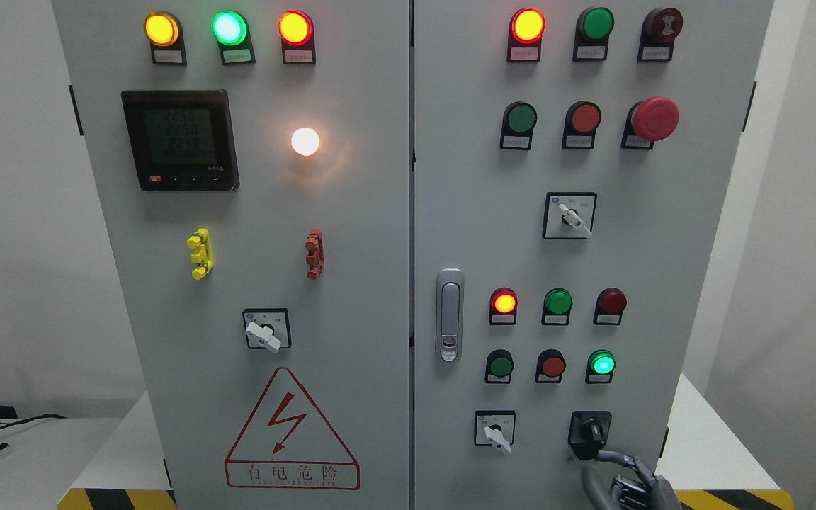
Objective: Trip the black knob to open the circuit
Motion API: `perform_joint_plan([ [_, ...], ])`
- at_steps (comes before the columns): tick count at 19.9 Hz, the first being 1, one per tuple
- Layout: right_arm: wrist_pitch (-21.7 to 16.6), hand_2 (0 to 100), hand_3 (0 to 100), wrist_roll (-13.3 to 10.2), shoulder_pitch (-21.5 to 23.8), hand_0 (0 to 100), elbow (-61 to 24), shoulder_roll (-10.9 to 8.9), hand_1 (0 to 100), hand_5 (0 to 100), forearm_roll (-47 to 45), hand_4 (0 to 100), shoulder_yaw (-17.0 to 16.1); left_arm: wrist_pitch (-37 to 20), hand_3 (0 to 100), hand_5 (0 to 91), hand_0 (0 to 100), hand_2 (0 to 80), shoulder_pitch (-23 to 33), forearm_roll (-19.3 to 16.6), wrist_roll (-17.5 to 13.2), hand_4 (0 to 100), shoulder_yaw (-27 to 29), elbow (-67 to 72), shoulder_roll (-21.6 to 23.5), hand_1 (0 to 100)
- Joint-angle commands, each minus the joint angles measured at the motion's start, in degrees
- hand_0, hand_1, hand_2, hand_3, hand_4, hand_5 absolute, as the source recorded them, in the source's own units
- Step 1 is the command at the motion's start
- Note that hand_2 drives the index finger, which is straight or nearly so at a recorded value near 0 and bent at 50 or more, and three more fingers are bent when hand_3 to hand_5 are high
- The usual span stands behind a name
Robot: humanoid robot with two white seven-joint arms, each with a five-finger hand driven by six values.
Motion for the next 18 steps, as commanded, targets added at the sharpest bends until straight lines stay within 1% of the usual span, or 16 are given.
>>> perform_joint_plan([
  [1,0.2,38,100,0.4,0.1,33,0.1,-1.85,71,93,0.0,100,-1.6,0.0,0,0.0,12,0.0,0.0,-1.8,0.0,0,0.0,0.0,0.0,39],
  [2,0.2,38,100,0.9,0.2,34,0.1,-1.85,71,93,0.0,100,-1.7,0.0,0,0.0,12,0.0,0.0,-1.8,0.0,0,0.0,0.0,0.0,39],
  [6,0.1,38,100,1.1,1.4,34,-0.1,-1.85,71,93,-0.1,100,-2.7,0.0,0,0.0,12,0.0,0.0,-1.8,0.0,0,0.0,0.0,0.0,39],
  [7,0.0,41,100,1.1,1.9,35,-0.4,-1.76,70,93,-0.2,100,-3.2,0.0,0,0.0,12,0.0,0.0,-1.8,0.0,0,0.0,0.0,-0.1,39],
  [9,0.0,44,100,1.1,2.7,37,-1.4,-1.76,68,92,-0.4,98,-4.1,0.0,0,0.0,12,0.0,0.0,-1.8,0.0,0,0.0,0.0,0.0,39],
  [10,0.0,45,100,1.1,3.5,39,-2.3,-1.94,65,91,-0.6,97,-4.8,0.0,0,0.0,12,0.0,0.0,-1.8,0.0,0,0.0,0.0,0.0,39],
  [11,-0.1,46,100,1.2,4.6,41,-3.1,-2.37,58,90,-1.0,95,-5.2,0.0,0,0.0,12,0.0,0.0,-1.8,0.0,0,0.0,0.0,0.0,39],
  [12,-0.1,47,100,1.2,5.5,41,-4.0,-2.55,56,89,-1.0,93,-5.4,0.0,0,0.0,12,0.0,0.0,-1.8,0.0,0,0.0,0.0,0.0,39],
  [13,-0.1,48,94,1.5,6.9,41,-5.0,-2.55,50,87,-1.1,88,-6.0,0.0,0,0.0,12,0.0,0.0,-1.8,0.0,0,0.0,0.0,0.0,39],
  [14,-0.1,48,89,2.8,8.7,41,-6.2,-2.47,46,86,-1.8,85,-7.3,0.0,0,0.0,12,0.0,0.0,-1.8,0.0,0,0.0,0.0,0.0,39],
  [15,-0.2,48,85,3.4,10.3,41,-7.3,-2.47,42,84,-2.8,82,-8.0,0.0,0,0.0,12,0.0,0.0,-1.8,0.0,0,0.0,0.0,-0.1,39],
  [16,-0.2,47,78,3.4,11.5,39,-8.0,-2.55,35,79,-3.6,75,-8.4,0.0,0,0.0,12,0.0,0.0,-1.8,0.0,0,0.0,0.0,0.0,39],
  [17,-0.2,45,73,3.5,12.6,37,-8.7,-2.55,31,75,-4.6,70,-9.2,0.0,0,0.0,12,0.0,0.0,-1.8,0.0,0,0.0,0.0,0.0,39],
  [18,-0.2,41,66,3.6,13.6,35,-9.4,-2.55,25,66,-5.3,63,-10.2,0.0,0,0.0,12,0.0,0.0,-1.8,0.0,0,0.0,0.0,0.0,39],
])
